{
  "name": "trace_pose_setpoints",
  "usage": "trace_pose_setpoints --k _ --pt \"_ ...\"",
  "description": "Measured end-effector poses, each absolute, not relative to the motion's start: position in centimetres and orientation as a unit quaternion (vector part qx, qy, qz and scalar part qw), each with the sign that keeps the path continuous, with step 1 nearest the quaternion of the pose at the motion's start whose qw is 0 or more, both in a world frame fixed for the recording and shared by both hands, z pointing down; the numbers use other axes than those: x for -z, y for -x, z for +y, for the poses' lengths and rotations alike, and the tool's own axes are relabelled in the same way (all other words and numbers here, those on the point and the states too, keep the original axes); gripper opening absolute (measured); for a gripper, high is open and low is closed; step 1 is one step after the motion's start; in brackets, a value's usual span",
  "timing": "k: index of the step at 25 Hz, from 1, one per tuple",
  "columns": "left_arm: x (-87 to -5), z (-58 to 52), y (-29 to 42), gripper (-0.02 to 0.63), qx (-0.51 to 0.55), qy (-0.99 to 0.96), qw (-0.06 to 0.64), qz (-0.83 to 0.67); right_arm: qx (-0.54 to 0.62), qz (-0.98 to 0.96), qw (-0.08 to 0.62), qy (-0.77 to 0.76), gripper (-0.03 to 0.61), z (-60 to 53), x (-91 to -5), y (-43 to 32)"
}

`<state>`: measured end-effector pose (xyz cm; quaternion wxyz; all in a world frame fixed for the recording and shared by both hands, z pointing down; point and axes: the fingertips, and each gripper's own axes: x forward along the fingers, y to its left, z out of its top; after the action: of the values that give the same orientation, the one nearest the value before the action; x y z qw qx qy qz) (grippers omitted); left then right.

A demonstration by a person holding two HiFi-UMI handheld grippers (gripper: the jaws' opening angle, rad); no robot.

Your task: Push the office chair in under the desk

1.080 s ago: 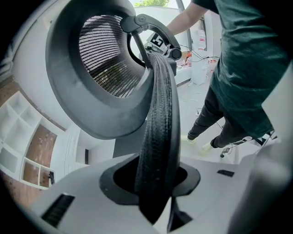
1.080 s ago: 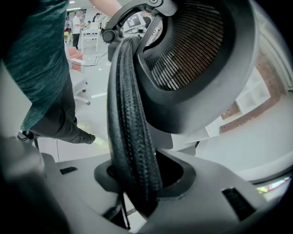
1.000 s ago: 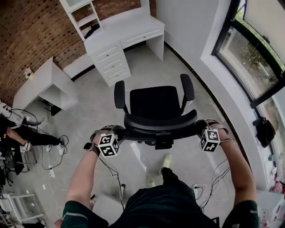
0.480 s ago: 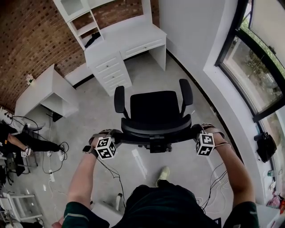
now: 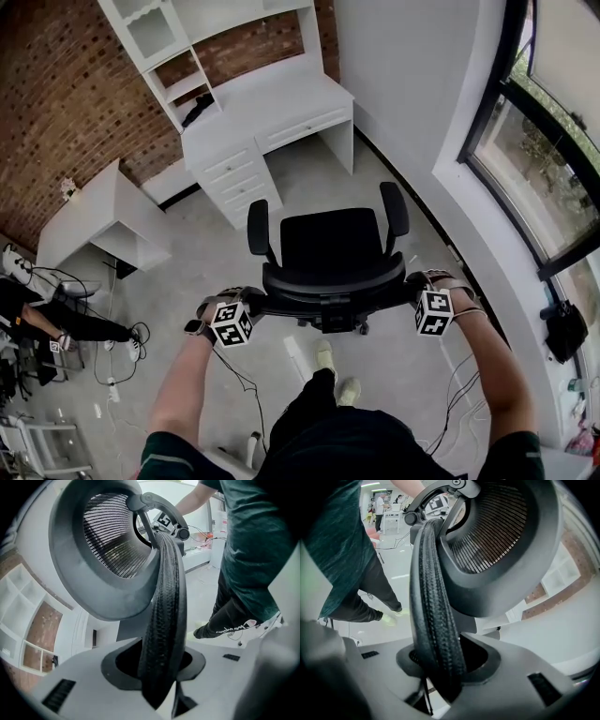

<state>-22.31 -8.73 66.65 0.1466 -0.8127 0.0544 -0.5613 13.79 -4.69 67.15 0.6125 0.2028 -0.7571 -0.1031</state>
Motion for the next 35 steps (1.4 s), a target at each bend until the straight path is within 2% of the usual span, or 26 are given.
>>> trace_pose_setpoints --k 21,35 --pt "-66.7 -24.3 16.1 0.130 0.557 0.815 0.151 0.053 0.102 -0.744 0.622 -0.220 0.140 -21.0 -67.2 -20.5" --pt "-66.8 -32.2 11.7 0.132 0.562 0.813 0.128 0.082 0.121 -0.753 0.618 -0.190 0.140 -31.4 -67.4 -24.9"
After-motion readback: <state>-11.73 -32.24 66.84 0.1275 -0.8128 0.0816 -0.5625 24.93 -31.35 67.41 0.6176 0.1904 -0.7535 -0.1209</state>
